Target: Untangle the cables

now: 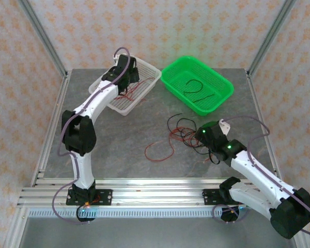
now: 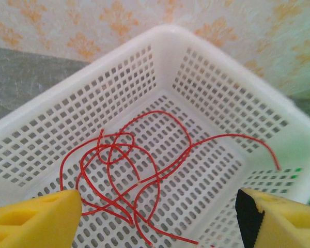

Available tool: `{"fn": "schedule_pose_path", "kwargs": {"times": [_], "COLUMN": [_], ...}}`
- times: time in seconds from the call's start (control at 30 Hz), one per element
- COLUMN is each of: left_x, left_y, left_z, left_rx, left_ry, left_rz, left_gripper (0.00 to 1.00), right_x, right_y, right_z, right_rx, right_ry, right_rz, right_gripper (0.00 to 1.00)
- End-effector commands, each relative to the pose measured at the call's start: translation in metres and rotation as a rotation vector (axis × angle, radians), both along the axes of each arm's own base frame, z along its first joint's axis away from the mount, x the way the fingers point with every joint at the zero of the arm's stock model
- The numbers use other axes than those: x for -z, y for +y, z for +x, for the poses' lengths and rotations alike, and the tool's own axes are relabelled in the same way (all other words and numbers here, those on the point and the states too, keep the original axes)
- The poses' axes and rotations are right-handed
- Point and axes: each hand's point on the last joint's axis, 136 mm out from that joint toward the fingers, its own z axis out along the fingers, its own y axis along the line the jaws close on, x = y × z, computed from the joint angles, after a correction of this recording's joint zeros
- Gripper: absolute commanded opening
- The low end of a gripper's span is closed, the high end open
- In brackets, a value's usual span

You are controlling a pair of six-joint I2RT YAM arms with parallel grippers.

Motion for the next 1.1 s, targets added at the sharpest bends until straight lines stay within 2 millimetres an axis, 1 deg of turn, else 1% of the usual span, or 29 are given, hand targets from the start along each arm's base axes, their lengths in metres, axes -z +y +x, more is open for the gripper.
{"fn": "schedule_pose_path", "kwargs": {"times": [0.0,0.07,0.13,0.23,0.33,0.5,0.6,0.77,1.0,1.07], "left_x": [-0.034,-0.048,-0.060,-0.073,-0.081,-0.084,-0.082,-0.081,-0.079,-0.079], "left_y": [-0.010,-0.018,-0.030,-0.048,-0.064,-0.078,-0.080,-0.076,-0.068,-0.066], "left_z": [-0.016,-0.023,-0.032,-0.048,-0.065,-0.089,-0.100,-0.115,-0.132,-0.135], "left_rx": [0.064,0.098,0.147,0.203,0.247,0.292,0.300,0.299,0.295,0.290], "left_ry": [-0.044,-0.061,-0.073,-0.088,-0.108,-0.132,-0.138,-0.143,-0.145,-0.147], "left_rz": [-0.024,-0.050,-0.093,-0.123,-0.142,-0.184,-0.189,-0.184,-0.177,-0.175], "left_gripper": [0.81,0.81,0.81,0.81,0.81,0.81,0.81,0.81,0.81,0.81], "right_x": [0.016,0.022,0.028,0.035,0.042,0.052,0.054,0.052,0.059,0.058], "right_y": [-0.009,-0.009,-0.009,-0.009,-0.005,0.002,0.002,0.001,0.002,0.003], "right_z": [-0.011,-0.014,-0.016,-0.017,-0.013,-0.007,-0.002,0.005,0.007,0.009], "right_rx": [0.056,0.061,0.070,0.080,0.081,0.080,0.089,0.107,0.104,0.105], "right_ry": [0.057,0.077,0.094,0.110,0.114,0.117,0.108,0.083,0.092,0.088], "right_rz": [-0.001,0.005,0.007,0.007,0.019,0.045,0.040,0.028,0.021,0.019], "right_gripper": [0.82,0.81,0.80,0.78,0.75,0.68,0.62,0.50,0.45,0.40]}}
